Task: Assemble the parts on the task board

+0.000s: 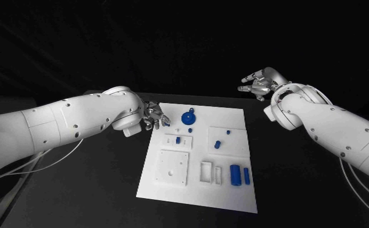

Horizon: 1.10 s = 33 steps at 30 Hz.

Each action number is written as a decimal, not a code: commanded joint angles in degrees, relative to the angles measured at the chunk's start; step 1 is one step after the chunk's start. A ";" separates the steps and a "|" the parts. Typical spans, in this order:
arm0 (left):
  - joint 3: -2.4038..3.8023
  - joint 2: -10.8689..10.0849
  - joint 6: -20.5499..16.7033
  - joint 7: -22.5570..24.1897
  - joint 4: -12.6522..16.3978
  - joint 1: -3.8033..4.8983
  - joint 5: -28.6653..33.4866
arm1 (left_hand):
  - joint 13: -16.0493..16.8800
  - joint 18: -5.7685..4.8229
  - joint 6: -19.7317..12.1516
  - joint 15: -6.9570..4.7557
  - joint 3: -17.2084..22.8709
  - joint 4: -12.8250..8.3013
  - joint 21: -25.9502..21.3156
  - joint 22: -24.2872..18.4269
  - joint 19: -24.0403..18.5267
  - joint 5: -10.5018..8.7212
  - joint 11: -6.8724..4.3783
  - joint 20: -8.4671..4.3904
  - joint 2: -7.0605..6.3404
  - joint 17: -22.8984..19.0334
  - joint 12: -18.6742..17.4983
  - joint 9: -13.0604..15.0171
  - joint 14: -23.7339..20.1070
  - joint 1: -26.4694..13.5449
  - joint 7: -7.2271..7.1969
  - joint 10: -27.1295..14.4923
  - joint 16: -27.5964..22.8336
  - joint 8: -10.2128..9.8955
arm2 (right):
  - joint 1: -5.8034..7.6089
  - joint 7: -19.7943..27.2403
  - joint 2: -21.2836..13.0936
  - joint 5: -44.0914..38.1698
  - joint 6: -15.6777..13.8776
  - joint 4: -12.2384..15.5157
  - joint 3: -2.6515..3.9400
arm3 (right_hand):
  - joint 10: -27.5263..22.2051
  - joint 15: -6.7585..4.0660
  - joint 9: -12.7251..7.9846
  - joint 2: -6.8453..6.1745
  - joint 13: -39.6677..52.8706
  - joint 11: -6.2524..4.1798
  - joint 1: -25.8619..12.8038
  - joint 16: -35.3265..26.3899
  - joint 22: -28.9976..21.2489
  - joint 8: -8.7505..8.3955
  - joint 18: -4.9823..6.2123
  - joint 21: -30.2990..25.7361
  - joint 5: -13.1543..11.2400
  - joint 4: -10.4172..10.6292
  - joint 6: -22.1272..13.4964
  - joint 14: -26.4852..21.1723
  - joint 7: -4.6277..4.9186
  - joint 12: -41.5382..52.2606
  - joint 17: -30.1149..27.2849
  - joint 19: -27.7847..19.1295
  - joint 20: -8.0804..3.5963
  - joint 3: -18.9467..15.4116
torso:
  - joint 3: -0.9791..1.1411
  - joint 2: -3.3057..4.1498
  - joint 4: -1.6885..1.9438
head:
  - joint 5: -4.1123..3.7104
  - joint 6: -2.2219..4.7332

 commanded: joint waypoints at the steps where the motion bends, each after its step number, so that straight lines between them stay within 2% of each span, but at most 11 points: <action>1: -1.09 -1.75 -4.15 -0.94 3.63 -0.03 -3.12 | -0.18 0.10 3.09 -0.02 5.89 -5.48 0.21 1.03 0.35 0.33 -0.33 -0.08 0.00 0.06 0.40 -0.20 0.40 0.03 -2.60 2.61 0.34 0.12 | -0.47 0.12 -0.17 0.13 0.93 0.38 0.01 | -0.24 -0.03 -0.06 0.07 0.06 -0.02 -0.48 -0.25 1.80 -0.34 0.67 -0.02 0.28 0.08 0.03 0.55 0.34 0.04 0.07 3.13 -0.09 0.26 | -0.05 -0.40 0.34 | 0.01 -0.58; 3: -1.92 -2.82 -5.25 -0.98 5.47 -0.07 -4.15 | -0.23 0.12 3.15 -0.01 5.94 -5.41 0.20 1.02 0.34 0.32 -0.34 -0.06 -0.07 0.03 0.49 -0.25 0.40 0.04 -2.61 2.63 0.32 0.13 | -0.71 0.12 -0.27 0.14 0.95 0.55 0.00 | -0.24 -0.03 -0.06 0.07 0.06 -0.02 -0.48 -0.25 1.80 -0.34 0.67 -0.02 0.28 0.08 0.03 0.55 0.34 0.04 0.07 3.13 -0.09 0.26 | -0.06 -0.51 0.41 | 0.09 -0.75; 6: -2.77 -3.95 -7.06 -0.90 7.52 -0.42 -5.83 | -0.42 0.27 3.30 0.03 6.16 -5.23 0.24 1.02 0.44 0.32 -0.36 0.06 -0.32 0.10 0.70 -0.46 0.47 0.10 -2.65 2.64 0.35 0.13 | -1.05 0.13 -0.39 0.16 0.99 0.77 0.00 | -0.24 -0.03 -0.06 0.07 0.06 -0.02 -0.48 -0.25 1.80 -0.34 0.67 -0.02 0.28 0.08 0.03 0.55 0.34 0.04 0.07 3.13 -0.09 0.26 | -0.10 -0.66 0.53 | 0.07 -1.04; 13: -3.69 -4.58 -11.10 0.23 9.22 -2.29 -8.50 | -0.75 0.50 3.50 0.05 6.48 -4.78 0.28 1.02 0.55 0.28 -0.38 0.23 -0.76 -0.03 1.02 -0.72 0.50 0.32 -2.68 2.64 0.33 0.12 | -1.50 0.13 -0.47 0.11 1.05 0.91 0.00 | -0.24 -0.03 -0.06 0.07 0.06 -0.02 -0.48 -0.25 1.80 -0.34 0.67 -0.02 0.28 0.08 0.03 0.55 0.34 0.04 0.07 3.13 -0.09 0.26 | -0.23 -0.55 0.42 | 0.13 -1.27; 19: -4.02 -3.91 -12.46 0.92 9.21 -3.46 -10.04 | -0.84 0.58 3.51 0.06 6.62 -4.72 0.29 1.02 0.57 0.24 -0.39 0.27 -0.83 -0.11 1.07 -0.83 0.49 0.41 -2.68 2.65 0.30 0.10 | -1.70 0.11 -0.51 0.09 1.10 0.86 0.00 | -0.24 -0.03 -0.06 0.07 0.06 -0.02 -0.48 -0.25 1.80 -0.34 0.67 -0.02 0.28 0.08 0.03 0.55 0.34 0.04 0.07 3.13 -0.09 0.26 | -0.15 -0.46 0.37 | 0.08 -1.55; 28: -4.10 -2.83 -12.64 0.36 8.77 -4.02 -11.83 | -0.97 0.71 3.47 0.04 6.79 -4.58 0.32 1.02 0.62 0.01 -0.38 0.34 -0.79 -0.16 1.17 -1.00 0.50 0.53 -2.66 2.64 0.33 0.10 | -1.79 0.11 -0.52 0.08 1.12 0.82 0.00 | -0.24 -0.03 -0.06 0.07 0.06 -0.02 -0.48 -0.25 1.80 -0.34 0.67 -0.02 0.28 0.08 0.03 0.55 0.34 0.04 0.07 3.13 -0.09 0.26 | -0.03 -0.47 0.36 | -0.08 -1.81; 33: -4.11 -2.22 -11.96 0.10 8.48 -4.33 -12.05 | -0.98 0.72 3.47 0.05 6.79 -4.58 0.33 1.02 0.62 -0.02 -0.38 0.35 -0.81 -0.17 1.18 -1.01 0.50 0.53 -2.66 2.65 0.33 0.11 | -1.81 0.11 -0.49 0.07 1.14 0.79 0.00 | -0.24 -0.03 -0.06 0.07 0.06 -0.02 -0.48 -0.25 1.80 -0.34 0.67 -0.02 0.28 0.08 0.03 0.55 0.34 0.04 0.07 3.13 -0.09 0.26 | -0.06 -0.44 0.29 | -0.21 -1.92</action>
